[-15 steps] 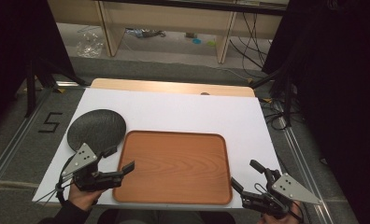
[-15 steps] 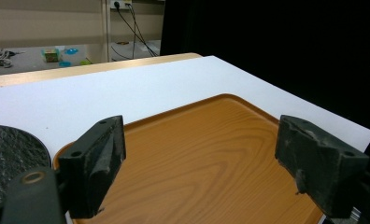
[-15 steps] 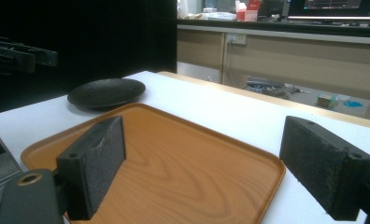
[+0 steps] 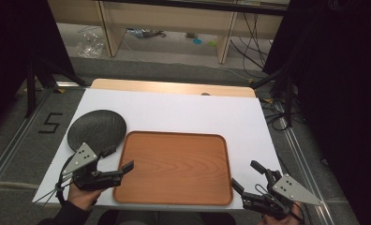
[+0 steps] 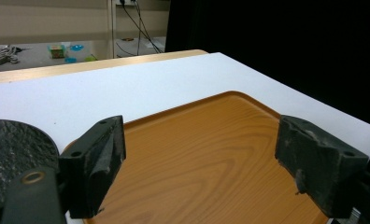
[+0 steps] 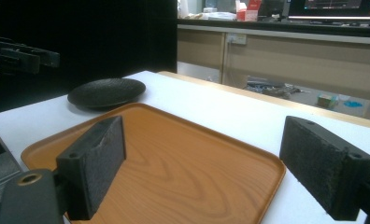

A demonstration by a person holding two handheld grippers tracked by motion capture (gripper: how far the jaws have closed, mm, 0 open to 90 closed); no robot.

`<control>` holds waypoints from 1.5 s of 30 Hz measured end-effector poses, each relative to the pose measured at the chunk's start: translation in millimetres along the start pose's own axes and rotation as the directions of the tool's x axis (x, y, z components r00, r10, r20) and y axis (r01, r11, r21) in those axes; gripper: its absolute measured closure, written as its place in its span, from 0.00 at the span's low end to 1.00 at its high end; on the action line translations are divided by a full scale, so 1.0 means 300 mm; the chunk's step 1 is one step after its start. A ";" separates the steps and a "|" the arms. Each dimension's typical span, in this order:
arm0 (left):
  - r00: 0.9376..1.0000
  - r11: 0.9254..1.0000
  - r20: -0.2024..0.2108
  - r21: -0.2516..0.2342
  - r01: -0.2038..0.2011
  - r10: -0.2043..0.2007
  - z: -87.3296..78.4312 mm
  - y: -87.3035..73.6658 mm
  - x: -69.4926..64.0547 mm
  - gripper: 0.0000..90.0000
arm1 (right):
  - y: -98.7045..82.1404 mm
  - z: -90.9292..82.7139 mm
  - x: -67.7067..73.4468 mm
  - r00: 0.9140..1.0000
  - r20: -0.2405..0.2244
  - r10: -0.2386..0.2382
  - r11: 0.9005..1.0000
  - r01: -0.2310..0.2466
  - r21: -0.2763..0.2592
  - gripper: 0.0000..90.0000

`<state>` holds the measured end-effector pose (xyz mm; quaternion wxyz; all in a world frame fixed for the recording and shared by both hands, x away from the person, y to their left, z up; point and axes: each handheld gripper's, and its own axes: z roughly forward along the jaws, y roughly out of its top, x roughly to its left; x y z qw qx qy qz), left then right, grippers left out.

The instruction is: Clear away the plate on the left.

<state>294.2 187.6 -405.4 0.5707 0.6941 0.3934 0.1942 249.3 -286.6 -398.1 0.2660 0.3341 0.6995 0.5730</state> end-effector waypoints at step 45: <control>0.939 0.959 -0.208 0.014 0.282 -0.273 -0.026 -0.014 0.241 0.18 | 0.002 -0.002 0.004 1.000 -0.001 0.015 1.000 -0.015 -0.014 0.17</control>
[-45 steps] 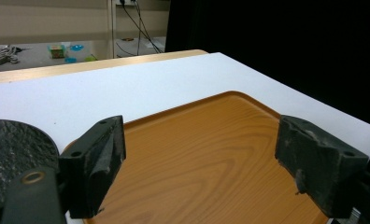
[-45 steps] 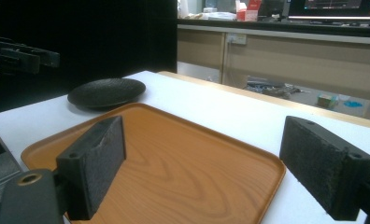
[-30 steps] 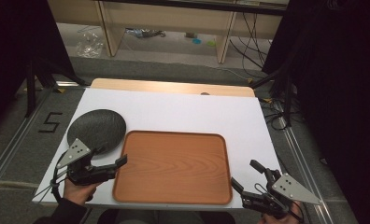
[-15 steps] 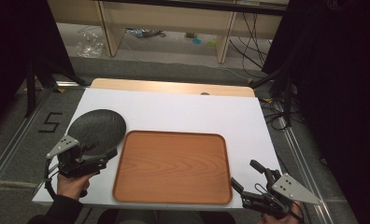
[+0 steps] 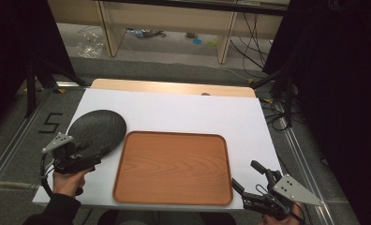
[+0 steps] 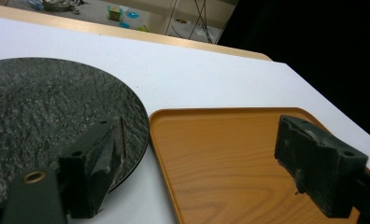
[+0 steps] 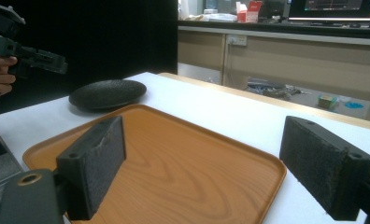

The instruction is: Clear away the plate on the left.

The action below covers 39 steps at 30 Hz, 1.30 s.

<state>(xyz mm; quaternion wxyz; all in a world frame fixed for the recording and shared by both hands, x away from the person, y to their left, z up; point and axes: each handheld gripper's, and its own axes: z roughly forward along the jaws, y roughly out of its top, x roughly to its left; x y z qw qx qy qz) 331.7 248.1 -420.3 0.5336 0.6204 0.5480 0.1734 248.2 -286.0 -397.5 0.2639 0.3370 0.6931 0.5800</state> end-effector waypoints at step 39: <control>0.865 0.877 -0.193 0.040 0.479 -0.464 0.022 -0.007 0.339 0.27 | 0.002 -0.001 0.000 1.000 -0.006 -0.006 1.000 0.006 0.021 0.17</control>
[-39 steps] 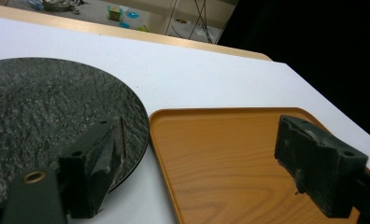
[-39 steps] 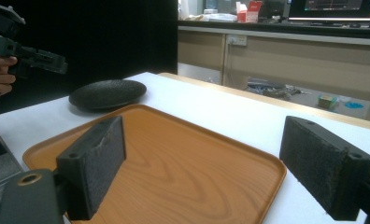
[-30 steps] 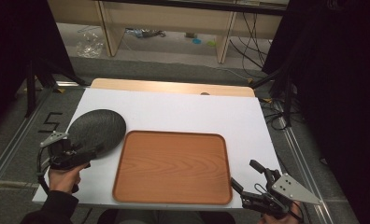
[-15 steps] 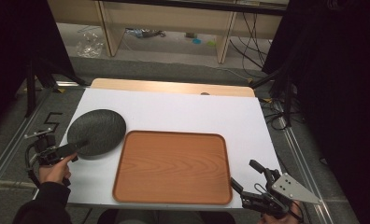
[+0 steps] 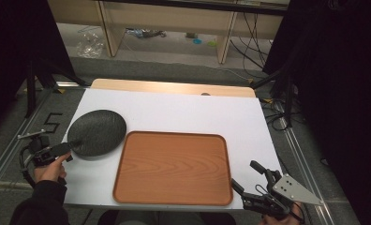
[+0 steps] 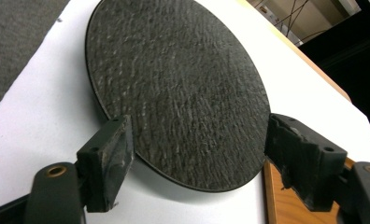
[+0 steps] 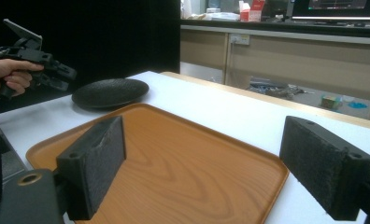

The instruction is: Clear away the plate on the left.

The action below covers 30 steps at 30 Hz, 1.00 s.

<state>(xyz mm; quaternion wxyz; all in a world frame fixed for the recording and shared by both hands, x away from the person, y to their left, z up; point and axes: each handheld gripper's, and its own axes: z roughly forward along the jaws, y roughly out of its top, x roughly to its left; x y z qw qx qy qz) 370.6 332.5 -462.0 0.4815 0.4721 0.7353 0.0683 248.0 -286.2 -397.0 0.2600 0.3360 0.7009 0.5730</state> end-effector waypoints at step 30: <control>0.982 0.980 -0.002 0.058 0.191 -0.191 0.043 0.002 0.076 0.39 | 0.001 -0.002 -0.002 1.000 -0.001 -0.001 1.000 0.001 0.009 0.17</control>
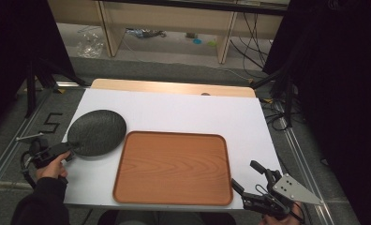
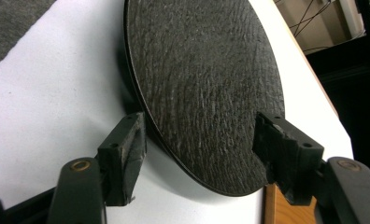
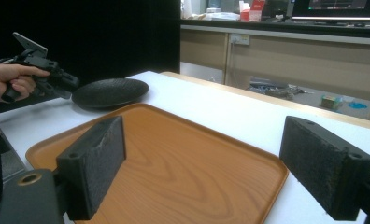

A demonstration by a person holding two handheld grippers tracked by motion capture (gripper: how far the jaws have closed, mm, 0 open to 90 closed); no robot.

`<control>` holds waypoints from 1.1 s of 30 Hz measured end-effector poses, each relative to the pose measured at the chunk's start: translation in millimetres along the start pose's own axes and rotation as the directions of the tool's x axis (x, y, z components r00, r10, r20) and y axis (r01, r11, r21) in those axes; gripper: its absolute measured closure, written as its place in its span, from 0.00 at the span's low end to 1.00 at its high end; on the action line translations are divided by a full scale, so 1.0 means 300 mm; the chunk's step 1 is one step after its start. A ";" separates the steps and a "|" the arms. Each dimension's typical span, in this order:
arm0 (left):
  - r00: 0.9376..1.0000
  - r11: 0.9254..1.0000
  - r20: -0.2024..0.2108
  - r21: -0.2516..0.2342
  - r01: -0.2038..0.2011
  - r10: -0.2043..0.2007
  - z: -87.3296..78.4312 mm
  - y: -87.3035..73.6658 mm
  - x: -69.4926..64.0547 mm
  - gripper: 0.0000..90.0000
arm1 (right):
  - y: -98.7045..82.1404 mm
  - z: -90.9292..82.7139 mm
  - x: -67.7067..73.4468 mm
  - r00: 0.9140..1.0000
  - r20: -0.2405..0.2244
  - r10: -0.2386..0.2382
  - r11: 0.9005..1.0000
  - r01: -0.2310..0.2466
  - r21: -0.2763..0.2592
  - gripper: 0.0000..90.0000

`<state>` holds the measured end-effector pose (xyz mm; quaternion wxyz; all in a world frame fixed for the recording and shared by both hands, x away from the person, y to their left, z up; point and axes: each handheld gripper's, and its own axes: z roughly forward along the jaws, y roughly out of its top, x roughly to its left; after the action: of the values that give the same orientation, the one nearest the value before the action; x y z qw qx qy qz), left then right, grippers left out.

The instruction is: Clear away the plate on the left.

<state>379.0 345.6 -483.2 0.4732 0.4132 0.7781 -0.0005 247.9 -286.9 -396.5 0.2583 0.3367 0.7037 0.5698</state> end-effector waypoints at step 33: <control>0.992 0.992 0.004 -0.004 0.125 -0.125 0.077 0.029 0.069 0.72 | -0.002 0.008 -0.002 1.000 -0.022 0.000 1.000 -0.001 -0.025 0.17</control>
<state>397.3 355.6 -507.9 0.4747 0.3624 0.8015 -0.0292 250.0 -285.8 -397.6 0.2546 0.3273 0.6993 0.5823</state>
